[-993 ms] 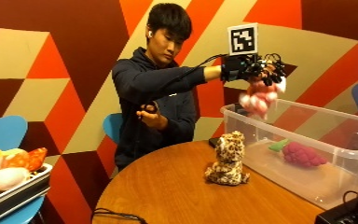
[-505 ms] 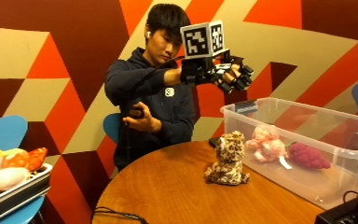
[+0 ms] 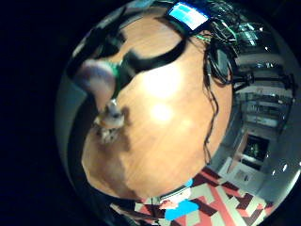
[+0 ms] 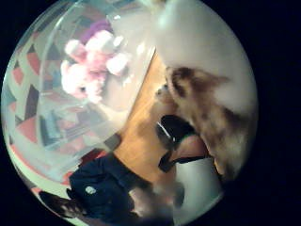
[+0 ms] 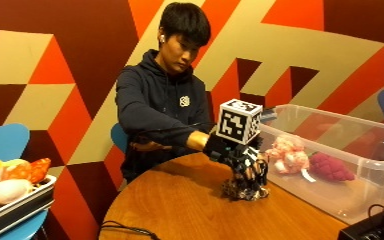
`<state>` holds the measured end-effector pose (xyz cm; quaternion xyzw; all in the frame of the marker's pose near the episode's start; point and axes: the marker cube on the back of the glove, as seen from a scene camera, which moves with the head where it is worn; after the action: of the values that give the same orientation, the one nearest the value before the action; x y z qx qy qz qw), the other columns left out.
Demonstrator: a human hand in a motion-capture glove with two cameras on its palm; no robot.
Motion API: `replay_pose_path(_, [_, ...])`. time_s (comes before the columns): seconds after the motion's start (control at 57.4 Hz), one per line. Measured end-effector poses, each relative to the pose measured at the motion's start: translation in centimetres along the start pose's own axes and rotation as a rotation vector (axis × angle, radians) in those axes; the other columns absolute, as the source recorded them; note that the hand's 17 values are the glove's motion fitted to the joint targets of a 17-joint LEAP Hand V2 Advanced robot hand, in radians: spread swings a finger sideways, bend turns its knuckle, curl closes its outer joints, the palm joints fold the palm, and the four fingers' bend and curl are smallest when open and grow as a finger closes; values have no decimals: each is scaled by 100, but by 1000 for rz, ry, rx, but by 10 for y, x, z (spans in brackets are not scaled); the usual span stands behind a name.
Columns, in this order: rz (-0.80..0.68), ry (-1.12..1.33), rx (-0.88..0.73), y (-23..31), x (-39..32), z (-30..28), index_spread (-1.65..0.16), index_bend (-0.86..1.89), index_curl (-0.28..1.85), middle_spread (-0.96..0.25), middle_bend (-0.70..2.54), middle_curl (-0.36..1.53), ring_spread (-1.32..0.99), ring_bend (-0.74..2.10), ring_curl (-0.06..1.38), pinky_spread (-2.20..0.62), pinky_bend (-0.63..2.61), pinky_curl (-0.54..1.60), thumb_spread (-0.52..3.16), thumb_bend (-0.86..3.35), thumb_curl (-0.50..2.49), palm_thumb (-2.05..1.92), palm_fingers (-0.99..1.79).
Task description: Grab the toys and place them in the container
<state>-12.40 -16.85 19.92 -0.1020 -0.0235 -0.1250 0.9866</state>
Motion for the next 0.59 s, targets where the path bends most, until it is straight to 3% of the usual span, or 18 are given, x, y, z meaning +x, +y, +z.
replay_pose_path(0.105, [-2, -21, 104, -6, 2, 11, -25, 20, 24, -8, 38, 52, -18, 104, 29, -16, 94, 32, 130, 20, 49, 56, 86])
replay_pose_path(0.261, [5, -145, 180, -12, 10, 16, -26, 25, 32, -15, 58, 63, -25, 110, 36, -33, 85, 33, 97, 21, 63, 74, 115])
replay_pose_path(0.47, [19, -195, 236, -1, 12, -8, -33, 44, 46, -18, 77, 76, -27, 122, 45, -38, 97, 41, 67, 20, 77, 79, 121])
replay_pose_path(0.592, [20, -195, 307, 14, 11, -58, -37, 53, 55, -19, 86, 82, -28, 129, 49, -39, 105, 46, 55, 20, 83, 80, 116])
